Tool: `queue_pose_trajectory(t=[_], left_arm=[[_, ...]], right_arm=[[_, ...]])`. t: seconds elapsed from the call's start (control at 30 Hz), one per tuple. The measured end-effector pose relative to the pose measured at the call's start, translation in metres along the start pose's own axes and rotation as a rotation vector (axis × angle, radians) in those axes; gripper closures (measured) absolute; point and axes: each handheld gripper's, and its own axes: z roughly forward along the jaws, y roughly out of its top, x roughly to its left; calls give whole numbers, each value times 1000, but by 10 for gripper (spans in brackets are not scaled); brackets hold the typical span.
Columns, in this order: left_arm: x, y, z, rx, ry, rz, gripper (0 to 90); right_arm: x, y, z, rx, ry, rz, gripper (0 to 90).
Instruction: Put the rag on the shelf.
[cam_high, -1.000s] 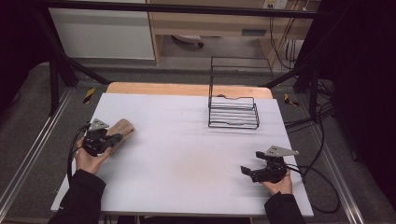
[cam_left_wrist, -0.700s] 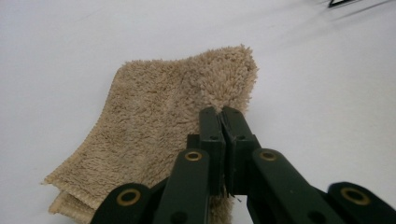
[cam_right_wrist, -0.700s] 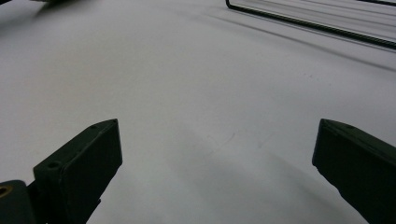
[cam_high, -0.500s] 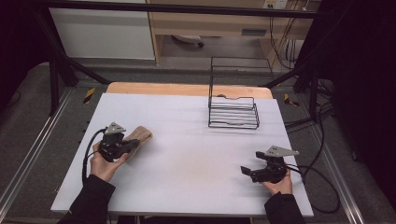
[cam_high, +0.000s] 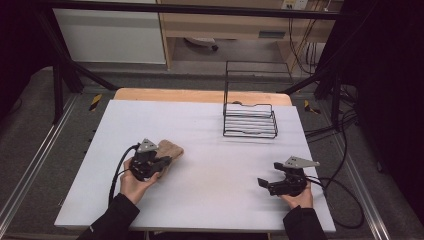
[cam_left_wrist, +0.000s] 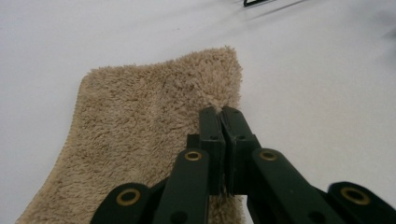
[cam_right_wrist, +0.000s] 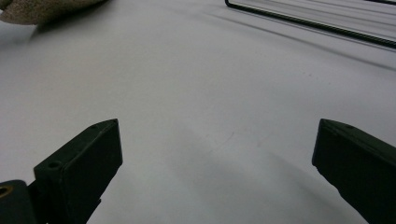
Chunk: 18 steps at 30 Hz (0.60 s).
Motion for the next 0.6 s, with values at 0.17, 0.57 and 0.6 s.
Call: queue_pose_trajectory(t=[0.17,0.57,0.6], left_arm=[[-14,4,11,-1,1,-1,872],[-33,0,52,63,-21,26,856],[-33,-1,53,64,-30,27,856]], right_arm=[[0,0,1,1,1,4,23],[1,0,1,-1,3,-1,24],[1,0,1,-1,3,-1,24]])
